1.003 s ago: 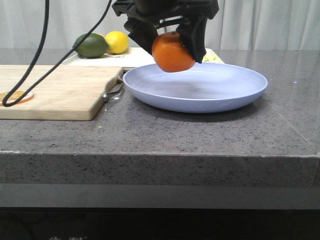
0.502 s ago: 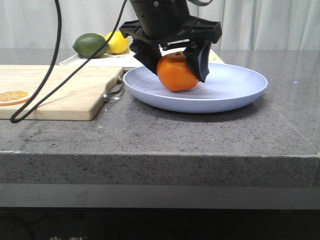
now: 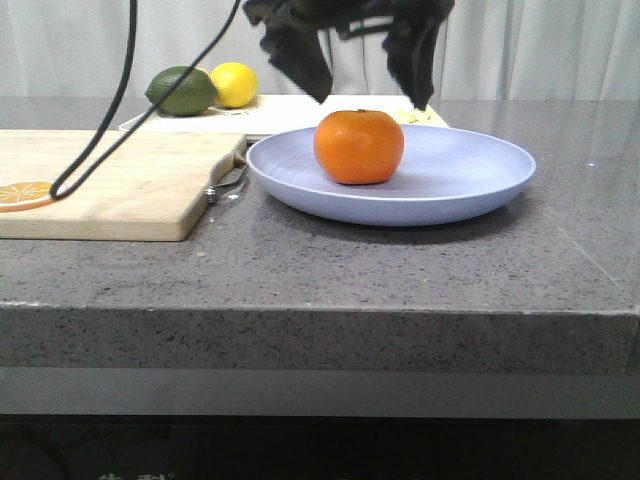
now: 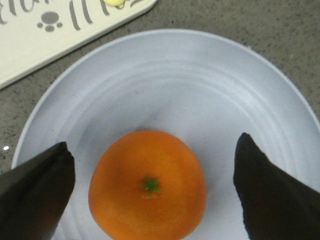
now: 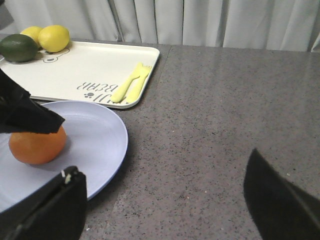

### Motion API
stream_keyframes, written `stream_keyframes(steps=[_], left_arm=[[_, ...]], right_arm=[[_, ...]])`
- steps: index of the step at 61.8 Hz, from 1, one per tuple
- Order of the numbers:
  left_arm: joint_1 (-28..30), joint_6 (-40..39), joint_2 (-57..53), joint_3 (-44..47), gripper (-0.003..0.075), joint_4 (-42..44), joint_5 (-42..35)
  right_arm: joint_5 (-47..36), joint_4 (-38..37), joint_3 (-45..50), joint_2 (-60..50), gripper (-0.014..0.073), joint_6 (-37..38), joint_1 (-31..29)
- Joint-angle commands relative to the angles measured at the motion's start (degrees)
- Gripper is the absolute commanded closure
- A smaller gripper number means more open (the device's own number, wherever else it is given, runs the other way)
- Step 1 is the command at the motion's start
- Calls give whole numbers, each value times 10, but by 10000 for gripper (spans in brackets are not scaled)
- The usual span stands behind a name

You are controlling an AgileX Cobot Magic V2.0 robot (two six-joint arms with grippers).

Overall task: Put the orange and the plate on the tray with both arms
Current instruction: 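Lower the orange onto the plate center and open the left gripper, then raise the left gripper away from the plate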

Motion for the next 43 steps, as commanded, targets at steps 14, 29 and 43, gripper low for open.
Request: stream_keyframes(steps=[14, 29, 43], left_arm=[[-4, 0, -36, -57, 629, 6, 20], [-4, 0, -38, -66, 738, 6, 77], [-4, 0, -52, -87, 738, 60, 189]], right_arm=[[-44, -2, -23, 2, -50, -5, -4], [-44, -2, -23, 2, -50, -5, -4], [-44, -2, -23, 2, -50, -5, -4]])
